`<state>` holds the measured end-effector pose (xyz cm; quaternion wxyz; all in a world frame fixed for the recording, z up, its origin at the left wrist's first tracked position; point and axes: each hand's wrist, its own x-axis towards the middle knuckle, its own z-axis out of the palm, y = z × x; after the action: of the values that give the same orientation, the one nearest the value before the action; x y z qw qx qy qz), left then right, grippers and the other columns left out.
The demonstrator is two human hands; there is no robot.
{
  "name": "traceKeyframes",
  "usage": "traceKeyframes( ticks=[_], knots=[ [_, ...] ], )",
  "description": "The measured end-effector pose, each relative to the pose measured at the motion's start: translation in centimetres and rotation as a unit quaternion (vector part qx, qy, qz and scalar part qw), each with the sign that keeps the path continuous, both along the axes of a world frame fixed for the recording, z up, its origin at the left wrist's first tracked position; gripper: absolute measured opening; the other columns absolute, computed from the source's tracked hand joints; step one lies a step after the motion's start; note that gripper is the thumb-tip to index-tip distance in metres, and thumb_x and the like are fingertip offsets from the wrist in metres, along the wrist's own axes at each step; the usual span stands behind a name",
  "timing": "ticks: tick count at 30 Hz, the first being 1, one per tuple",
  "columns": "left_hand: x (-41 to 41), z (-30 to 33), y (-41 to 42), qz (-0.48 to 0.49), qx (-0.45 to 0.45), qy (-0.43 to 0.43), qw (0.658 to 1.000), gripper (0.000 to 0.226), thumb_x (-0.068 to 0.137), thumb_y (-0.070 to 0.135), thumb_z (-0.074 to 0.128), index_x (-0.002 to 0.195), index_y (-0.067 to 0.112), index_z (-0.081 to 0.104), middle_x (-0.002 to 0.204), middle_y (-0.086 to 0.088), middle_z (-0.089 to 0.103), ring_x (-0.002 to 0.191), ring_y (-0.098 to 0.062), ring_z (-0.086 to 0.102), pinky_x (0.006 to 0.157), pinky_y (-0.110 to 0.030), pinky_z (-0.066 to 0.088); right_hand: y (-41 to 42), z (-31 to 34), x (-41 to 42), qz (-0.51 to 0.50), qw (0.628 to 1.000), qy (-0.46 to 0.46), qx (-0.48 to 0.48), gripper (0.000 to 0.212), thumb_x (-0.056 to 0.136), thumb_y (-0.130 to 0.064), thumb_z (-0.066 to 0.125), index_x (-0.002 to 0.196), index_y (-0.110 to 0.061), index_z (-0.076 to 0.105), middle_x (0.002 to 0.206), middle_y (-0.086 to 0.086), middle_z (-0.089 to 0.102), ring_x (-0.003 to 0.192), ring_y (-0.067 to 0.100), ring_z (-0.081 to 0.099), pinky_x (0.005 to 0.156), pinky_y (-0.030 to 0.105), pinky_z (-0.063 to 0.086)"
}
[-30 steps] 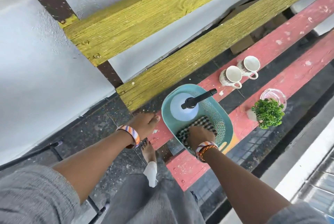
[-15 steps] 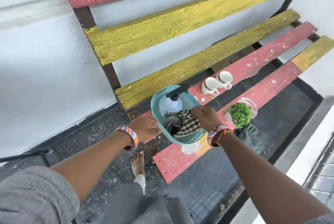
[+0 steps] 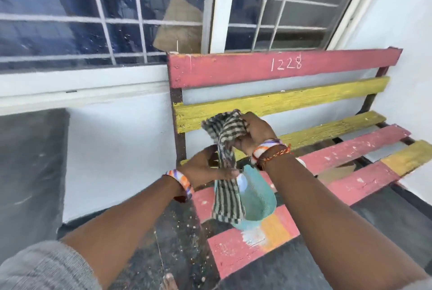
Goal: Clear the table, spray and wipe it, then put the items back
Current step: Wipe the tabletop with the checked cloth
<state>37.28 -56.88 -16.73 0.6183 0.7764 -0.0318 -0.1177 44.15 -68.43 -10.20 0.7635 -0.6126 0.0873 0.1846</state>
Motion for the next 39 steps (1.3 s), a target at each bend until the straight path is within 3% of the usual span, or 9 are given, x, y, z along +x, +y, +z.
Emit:
traceKeyframes(
  ticks=[6,11,14,18,21,24,28,32,39],
  knots=[
    [-3.5,4.1,3.4,0.174,-0.144,0.022,0.974,0.025,0.086,0.003,0.061,0.11,0.004,0.057,0.073,0.012,0.07,0.067,-0.004,0.065,0.064,-0.01,0.053,5.0,4.2,-2.8,0.071,0.996,-0.061,-0.008,0.024,0.096,-0.013,0.045,0.073,-0.01,0.051,0.054,0.005,0.059,0.033,0.01,0.057,0.041,0.024,0.052],
    [-6.3,5.7,7.5,0.234,-0.22,0.086,0.943,0.085,0.064,0.061,0.072,0.128,0.009,0.051,0.131,-0.004,0.058,0.12,-0.011,0.055,0.108,-0.032,0.039,5.6,2.3,-4.4,0.074,0.982,-0.061,-0.164,0.024,0.093,-0.011,0.047,0.07,-0.009,0.051,0.068,0.009,0.055,0.05,0.019,0.044,0.053,0.021,0.032],
    [-9.8,5.6,10.6,0.247,-0.283,0.079,0.923,0.033,0.093,0.04,0.047,0.087,0.012,0.063,0.066,-0.001,0.075,0.062,-0.006,0.071,0.067,-0.021,0.056,7.7,-0.1,-7.7,0.098,0.971,-0.042,-0.212,0.022,0.094,-0.018,0.048,0.086,-0.003,0.062,0.097,0.019,0.058,0.067,0.024,0.051,0.061,0.027,0.037],
    [-15.3,5.2,14.1,0.287,-0.322,0.066,0.9,0.033,0.094,0.039,0.043,0.085,0.015,0.062,0.07,-0.003,0.072,0.073,-0.02,0.064,0.074,-0.032,0.051,12.6,-2.3,-12.7,0.151,0.978,0.024,-0.14,0.048,0.095,-0.034,0.046,0.136,-0.008,0.044,0.094,0.011,0.056,0.079,0.026,0.05,0.07,0.034,0.04],
    [-20.6,5.4,18.3,0.308,-0.321,0.078,0.892,0.029,0.087,0.04,0.057,0.091,0.012,0.064,0.085,-0.008,0.073,0.086,-0.024,0.064,0.083,-0.037,0.052,16.8,-3.6,-17.3,0.187,0.973,0.045,-0.124,0.054,0.084,-0.04,0.06,0.129,-0.012,0.054,0.126,0.015,0.057,0.113,0.032,0.054,0.098,0.044,0.043],
    [-26.0,6.0,22.6,0.301,-0.261,0.074,0.914,0.073,0.051,0.039,0.086,0.112,0.006,0.063,0.129,-0.017,0.058,0.122,-0.033,0.051,0.109,-0.052,0.034,20.2,-3.6,-22.2,0.226,0.967,0.073,-0.089,0.043,0.08,-0.034,0.064,0.11,-0.004,0.063,0.113,0.016,0.066,0.102,0.032,0.063,0.085,0.038,0.053],
    [-32.1,7.4,26.3,0.272,-0.259,0.076,0.924,0.018,0.077,-0.004,0.058,0.094,-0.001,0.063,0.076,-0.015,0.073,0.067,-0.025,0.071,0.075,-0.046,0.057,23.7,-3.0,-28.0,0.314,0.943,0.108,-0.032,0.028,0.09,-0.033,0.054,0.089,-0.007,0.063,0.075,0.013,0.072,0.063,0.024,0.07,0.056,0.031,0.059],
    [-36.4,9.5,28.3,0.253,-0.221,0.046,0.941,0.028,0.068,-0.012,0.058,0.091,0.003,0.065,0.08,-0.014,0.072,0.069,-0.026,0.071,0.077,-0.046,0.056,26.4,-1.0,-32.4,0.355,0.93,0.095,0.002,0.036,0.091,-0.041,0.052,0.089,-0.007,0.065,0.077,0.011,0.072,0.062,0.021,0.071,0.057,0.033,0.059],
    [-38.6,12.5,31.9,0.361,-0.042,0.108,0.925,0.056,0.067,0.012,0.076,0.118,-0.003,0.056,0.139,-0.018,0.049,0.128,-0.035,0.046,0.113,-0.048,0.03,28.9,2.8,-34.9,0.222,0.971,-0.089,-0.015,0.069,0.062,-0.018,0.085,0.124,-0.01,0.056,0.134,0.016,0.055,0.118,0.027,0.051,0.107,0.045,0.034]
  ],
)
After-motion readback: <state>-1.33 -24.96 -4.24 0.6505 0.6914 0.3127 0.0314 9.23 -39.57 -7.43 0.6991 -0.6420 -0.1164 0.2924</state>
